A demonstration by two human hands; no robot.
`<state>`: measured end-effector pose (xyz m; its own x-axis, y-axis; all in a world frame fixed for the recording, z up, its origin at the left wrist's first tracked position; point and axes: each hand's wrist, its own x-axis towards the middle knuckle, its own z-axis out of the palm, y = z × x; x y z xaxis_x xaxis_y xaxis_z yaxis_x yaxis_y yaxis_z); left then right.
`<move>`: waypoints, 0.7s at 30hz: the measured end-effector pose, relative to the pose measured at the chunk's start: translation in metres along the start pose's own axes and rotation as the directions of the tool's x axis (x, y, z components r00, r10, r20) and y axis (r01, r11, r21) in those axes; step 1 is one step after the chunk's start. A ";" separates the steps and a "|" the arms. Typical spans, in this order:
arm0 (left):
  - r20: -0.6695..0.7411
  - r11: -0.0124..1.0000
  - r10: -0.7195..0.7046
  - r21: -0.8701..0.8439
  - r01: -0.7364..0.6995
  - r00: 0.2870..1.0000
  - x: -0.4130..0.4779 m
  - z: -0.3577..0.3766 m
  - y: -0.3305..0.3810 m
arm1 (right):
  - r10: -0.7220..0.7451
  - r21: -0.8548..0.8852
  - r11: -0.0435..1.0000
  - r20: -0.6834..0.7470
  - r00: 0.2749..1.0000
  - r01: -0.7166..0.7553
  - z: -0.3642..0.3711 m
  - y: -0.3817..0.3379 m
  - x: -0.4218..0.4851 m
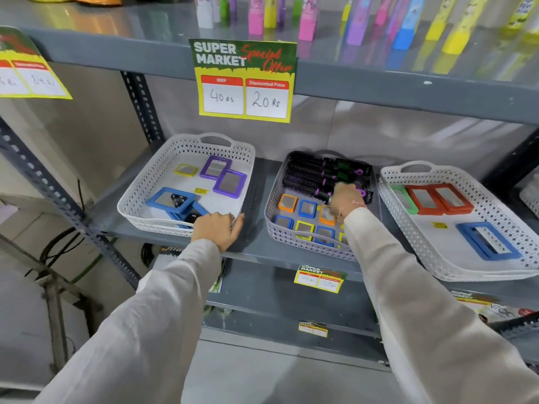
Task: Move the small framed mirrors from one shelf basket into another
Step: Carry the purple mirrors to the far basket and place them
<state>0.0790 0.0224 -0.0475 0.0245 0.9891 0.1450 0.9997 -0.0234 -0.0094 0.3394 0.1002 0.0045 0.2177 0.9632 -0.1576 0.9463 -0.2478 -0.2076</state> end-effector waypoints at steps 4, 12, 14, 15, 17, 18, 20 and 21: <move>0.014 0.999 0.052 0.011 -0.052 0.999 -0.002 -0.003 -0.007 | -0.098 0.045 0.994 -0.024 0.995 0.099 -0.005 -0.057 0.013; 0.016 0.998 0.066 -0.003 -0.066 0.998 -0.001 0.002 -0.010 | -0.399 0.144 0.907 -0.005 0.917 0.396 0.023 -0.163 0.045; -0.020 0.998 0.056 -0.031 -0.056 0.998 0.000 0.007 -0.011 | -0.474 0.155 0.870 0.008 0.880 0.468 0.030 -0.186 0.053; -0.039 0.997 0.054 -0.046 -0.056 0.998 0.000 0.010 -0.011 | -0.506 0.156 0.853 0.007 0.863 0.499 0.034 -0.198 0.059; -0.066 0.994 0.050 -0.093 -0.056 0.997 0.001 0.013 -0.011 | -0.593 0.152 0.795 -0.007 0.805 0.587 0.046 -0.221 0.070; -0.071 0.992 0.045 -0.117 -0.053 0.996 0.001 0.014 -0.011 | -0.628 0.140 0.771 0.002 0.779 0.621 0.056 -0.233 0.080; -0.073 0.991 0.048 -0.120 -0.056 0.996 0.002 0.013 -0.012 | -0.663 0.147 0.743 0.037 0.747 0.653 0.082 -0.259 0.108; -0.077 0.995 0.054 -0.081 -0.061 0.996 0.002 0.011 -0.013 | -0.680 0.158 0.729 0.056 0.731 0.666 0.104 -0.273 0.132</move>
<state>0.0663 0.0260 -0.0585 0.0793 0.9722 0.2201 0.9935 -0.0951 0.0622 0.0845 0.2845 -0.0601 -0.4980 0.8667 -0.0277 0.7967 0.4447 -0.4092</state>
